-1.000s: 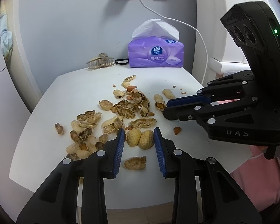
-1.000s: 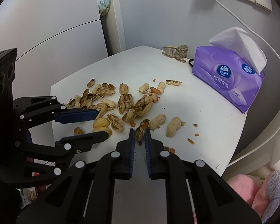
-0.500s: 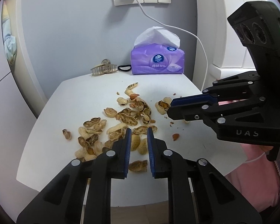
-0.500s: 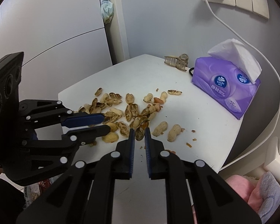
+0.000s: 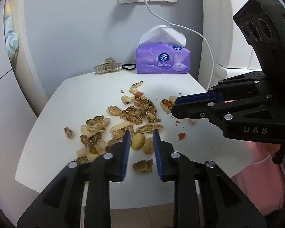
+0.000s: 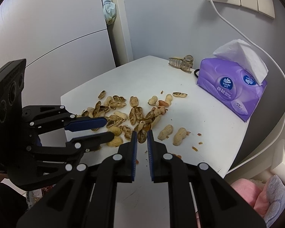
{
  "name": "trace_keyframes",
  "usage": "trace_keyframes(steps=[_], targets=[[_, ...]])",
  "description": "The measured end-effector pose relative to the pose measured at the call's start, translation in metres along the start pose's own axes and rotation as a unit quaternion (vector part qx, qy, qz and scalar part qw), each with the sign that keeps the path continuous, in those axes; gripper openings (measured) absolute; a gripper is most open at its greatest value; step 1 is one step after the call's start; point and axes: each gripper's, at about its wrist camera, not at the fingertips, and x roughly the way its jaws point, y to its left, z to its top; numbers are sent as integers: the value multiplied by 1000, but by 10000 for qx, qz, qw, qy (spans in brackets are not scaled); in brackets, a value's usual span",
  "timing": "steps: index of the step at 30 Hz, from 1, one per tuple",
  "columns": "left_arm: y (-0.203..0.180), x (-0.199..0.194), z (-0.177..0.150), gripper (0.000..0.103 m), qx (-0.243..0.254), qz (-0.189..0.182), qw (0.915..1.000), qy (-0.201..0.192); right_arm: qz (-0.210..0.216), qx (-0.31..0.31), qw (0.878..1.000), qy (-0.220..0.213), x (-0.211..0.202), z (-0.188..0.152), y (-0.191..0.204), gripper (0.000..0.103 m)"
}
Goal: Collect trash
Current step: 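Close the left tool on a peanut shell while the right tool holds shells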
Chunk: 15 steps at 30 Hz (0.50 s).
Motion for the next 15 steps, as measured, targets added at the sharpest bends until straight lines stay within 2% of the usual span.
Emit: trace_keyframes(steps=[15], targets=[[-3, 9, -5, 29, 5, -108, 9999, 97, -5, 85, 10000, -31, -1, -1, -6, 12]])
